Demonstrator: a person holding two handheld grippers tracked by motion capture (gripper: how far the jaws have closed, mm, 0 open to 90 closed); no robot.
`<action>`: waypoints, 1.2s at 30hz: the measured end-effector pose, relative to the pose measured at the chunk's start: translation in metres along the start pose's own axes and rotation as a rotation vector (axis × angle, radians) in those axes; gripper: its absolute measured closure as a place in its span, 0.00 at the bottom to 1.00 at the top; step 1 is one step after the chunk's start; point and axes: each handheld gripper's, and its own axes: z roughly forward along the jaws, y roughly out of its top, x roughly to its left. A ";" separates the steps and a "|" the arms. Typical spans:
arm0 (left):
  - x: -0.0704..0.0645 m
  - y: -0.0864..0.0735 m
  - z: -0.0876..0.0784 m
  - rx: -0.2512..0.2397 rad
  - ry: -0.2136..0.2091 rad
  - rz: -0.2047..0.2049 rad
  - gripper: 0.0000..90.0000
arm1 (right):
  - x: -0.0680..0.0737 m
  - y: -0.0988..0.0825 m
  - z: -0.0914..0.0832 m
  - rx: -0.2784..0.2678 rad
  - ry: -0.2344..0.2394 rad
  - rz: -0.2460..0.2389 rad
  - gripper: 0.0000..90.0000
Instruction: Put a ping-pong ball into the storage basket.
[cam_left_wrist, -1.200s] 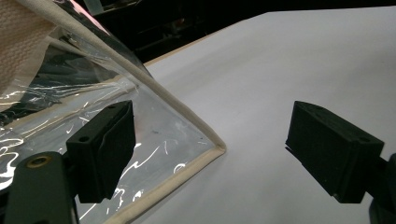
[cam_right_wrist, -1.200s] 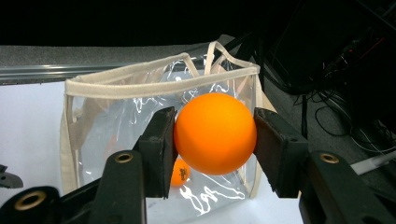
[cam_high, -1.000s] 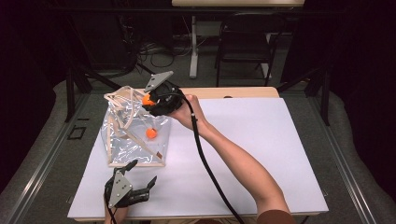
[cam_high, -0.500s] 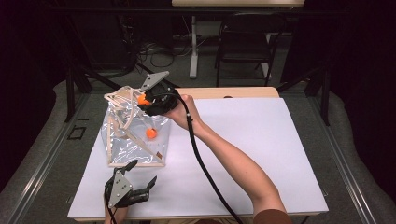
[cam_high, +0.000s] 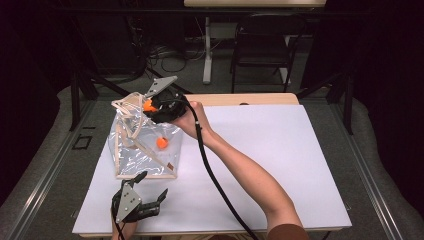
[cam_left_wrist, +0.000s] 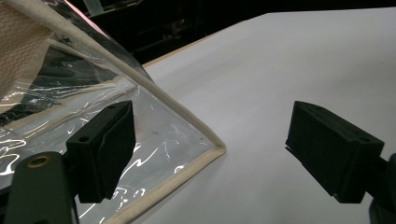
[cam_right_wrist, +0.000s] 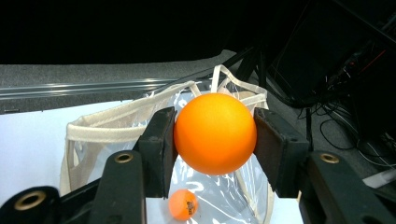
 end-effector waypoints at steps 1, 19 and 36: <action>0.000 0.000 0.000 0.000 0.000 0.000 0.17 | 0.000 0.000 0.001 -0.002 0.000 0.002 0.56; 0.000 0.000 0.000 -0.002 -0.002 -0.002 0.17 | 0.006 0.009 0.014 -0.012 0.008 0.003 0.56; 0.001 0.000 -0.001 -0.007 0.000 -0.005 0.17 | 0.014 0.020 0.032 0.002 0.030 -0.004 0.56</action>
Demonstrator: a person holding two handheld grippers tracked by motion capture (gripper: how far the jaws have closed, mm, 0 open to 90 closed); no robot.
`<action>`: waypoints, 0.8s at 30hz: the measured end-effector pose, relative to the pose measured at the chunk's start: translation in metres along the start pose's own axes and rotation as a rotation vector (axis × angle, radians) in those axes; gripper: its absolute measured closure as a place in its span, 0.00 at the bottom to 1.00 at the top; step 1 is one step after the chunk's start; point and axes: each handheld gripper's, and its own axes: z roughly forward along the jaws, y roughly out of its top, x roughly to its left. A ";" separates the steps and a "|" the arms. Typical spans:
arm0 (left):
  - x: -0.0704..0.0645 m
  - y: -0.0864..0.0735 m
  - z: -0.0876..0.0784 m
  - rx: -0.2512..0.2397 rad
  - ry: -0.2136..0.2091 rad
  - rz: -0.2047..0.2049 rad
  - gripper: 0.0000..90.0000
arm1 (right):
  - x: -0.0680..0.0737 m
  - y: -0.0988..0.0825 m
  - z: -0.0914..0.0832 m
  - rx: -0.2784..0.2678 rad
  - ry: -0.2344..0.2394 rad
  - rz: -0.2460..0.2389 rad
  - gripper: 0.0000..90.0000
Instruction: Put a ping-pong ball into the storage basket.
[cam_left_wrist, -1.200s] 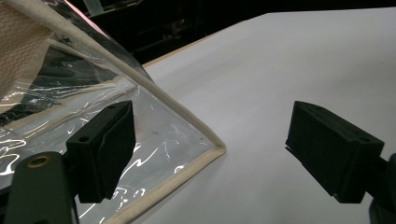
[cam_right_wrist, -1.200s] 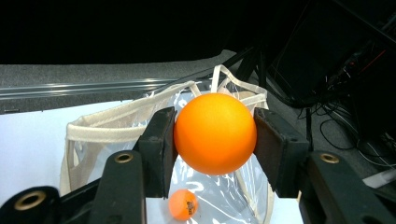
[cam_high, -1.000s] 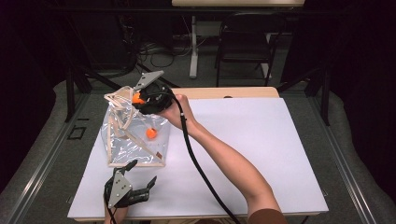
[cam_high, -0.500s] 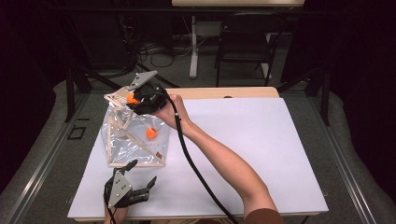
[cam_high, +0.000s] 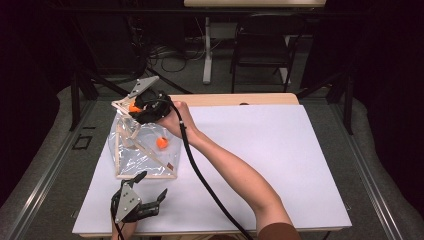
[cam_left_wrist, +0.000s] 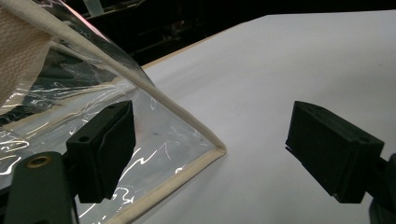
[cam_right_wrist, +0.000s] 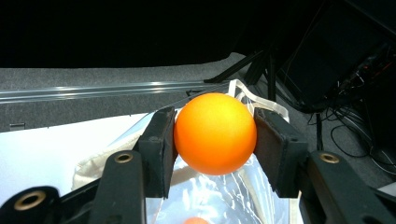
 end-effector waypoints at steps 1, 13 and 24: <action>0.000 0.000 0.000 0.000 0.000 0.000 0.17 | 0.001 0.001 0.001 0.005 0.002 -0.002 0.56; 0.000 0.000 0.000 -0.004 -0.003 -0.003 0.17 | 0.006 0.001 0.020 0.036 0.016 0.002 0.56; 0.001 0.000 -0.001 0.000 -0.003 0.002 0.17 | 0.010 -0.001 0.032 0.067 0.042 0.014 0.48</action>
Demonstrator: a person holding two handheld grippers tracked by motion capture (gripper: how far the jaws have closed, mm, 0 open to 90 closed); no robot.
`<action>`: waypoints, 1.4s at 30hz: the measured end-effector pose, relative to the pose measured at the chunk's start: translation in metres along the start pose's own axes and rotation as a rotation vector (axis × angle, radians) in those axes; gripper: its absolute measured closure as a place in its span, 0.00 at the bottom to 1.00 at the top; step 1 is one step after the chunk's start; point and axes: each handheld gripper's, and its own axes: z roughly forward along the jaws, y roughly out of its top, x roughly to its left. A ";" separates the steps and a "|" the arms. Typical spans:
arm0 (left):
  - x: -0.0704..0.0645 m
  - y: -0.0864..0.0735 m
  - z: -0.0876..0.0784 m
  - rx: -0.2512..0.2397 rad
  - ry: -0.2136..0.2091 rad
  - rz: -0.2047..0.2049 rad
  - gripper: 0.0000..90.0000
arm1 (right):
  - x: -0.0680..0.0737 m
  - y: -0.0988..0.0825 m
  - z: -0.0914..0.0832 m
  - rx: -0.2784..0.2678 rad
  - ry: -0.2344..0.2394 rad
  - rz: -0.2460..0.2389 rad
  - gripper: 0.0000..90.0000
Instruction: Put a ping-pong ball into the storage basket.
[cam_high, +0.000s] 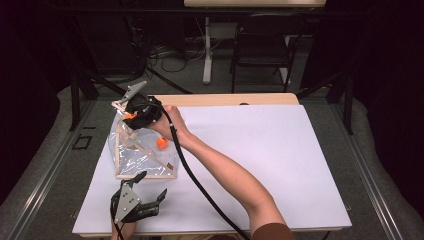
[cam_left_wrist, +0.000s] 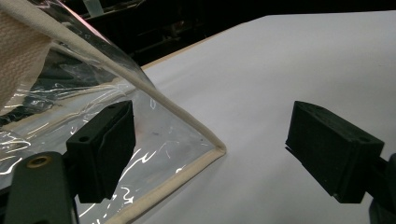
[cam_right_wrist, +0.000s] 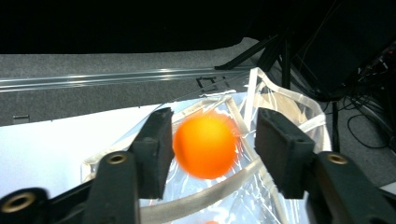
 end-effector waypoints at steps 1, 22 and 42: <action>0.000 0.000 0.000 -0.001 0.001 0.000 0.17 | 0.001 0.000 0.000 0.002 0.001 0.005 0.44; -0.002 0.000 0.002 0.004 -0.002 0.002 0.17 | -0.010 -0.017 -0.044 -0.035 0.041 0.067 0.05; -0.002 0.001 0.003 0.008 0.002 0.000 0.17 | -0.013 -0.052 -0.068 -0.011 0.058 0.094 0.01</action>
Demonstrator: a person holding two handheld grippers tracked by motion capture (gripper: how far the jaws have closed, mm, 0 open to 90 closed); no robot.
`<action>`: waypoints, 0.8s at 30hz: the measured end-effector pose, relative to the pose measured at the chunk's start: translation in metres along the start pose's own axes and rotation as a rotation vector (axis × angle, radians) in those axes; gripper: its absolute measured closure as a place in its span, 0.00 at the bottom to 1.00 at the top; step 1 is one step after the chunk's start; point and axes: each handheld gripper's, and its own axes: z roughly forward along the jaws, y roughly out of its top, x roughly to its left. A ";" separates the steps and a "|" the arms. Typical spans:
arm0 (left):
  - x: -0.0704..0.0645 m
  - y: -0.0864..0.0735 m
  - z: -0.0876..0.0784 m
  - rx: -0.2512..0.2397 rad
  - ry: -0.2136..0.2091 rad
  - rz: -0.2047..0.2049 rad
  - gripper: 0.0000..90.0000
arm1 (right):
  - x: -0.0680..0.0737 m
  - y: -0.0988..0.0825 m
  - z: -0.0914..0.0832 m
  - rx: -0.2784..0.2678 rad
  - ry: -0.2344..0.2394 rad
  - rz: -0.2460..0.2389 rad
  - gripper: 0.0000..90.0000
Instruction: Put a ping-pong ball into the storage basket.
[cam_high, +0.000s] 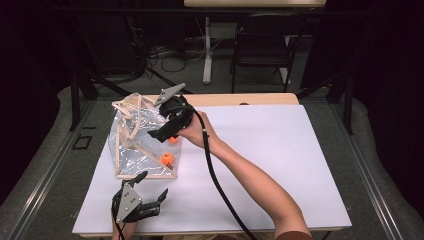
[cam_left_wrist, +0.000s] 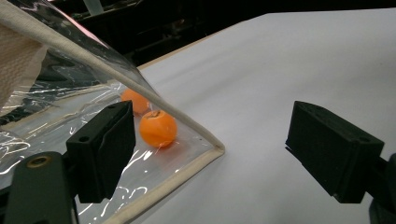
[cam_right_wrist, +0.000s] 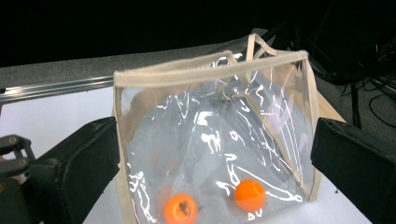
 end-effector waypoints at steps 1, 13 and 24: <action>0.000 0.000 0.000 -0.001 0.000 -0.001 0.17 | 0.000 -0.002 -0.001 0.004 -0.001 -0.001 0.01; -0.001 0.000 0.002 0.003 -0.006 0.002 0.17 | -0.006 -0.026 -0.017 0.023 -0.012 0.009 0.00; -0.001 0.000 0.001 0.000 -0.006 0.006 0.17 | -0.008 -0.045 -0.021 0.052 -0.024 0.012 0.00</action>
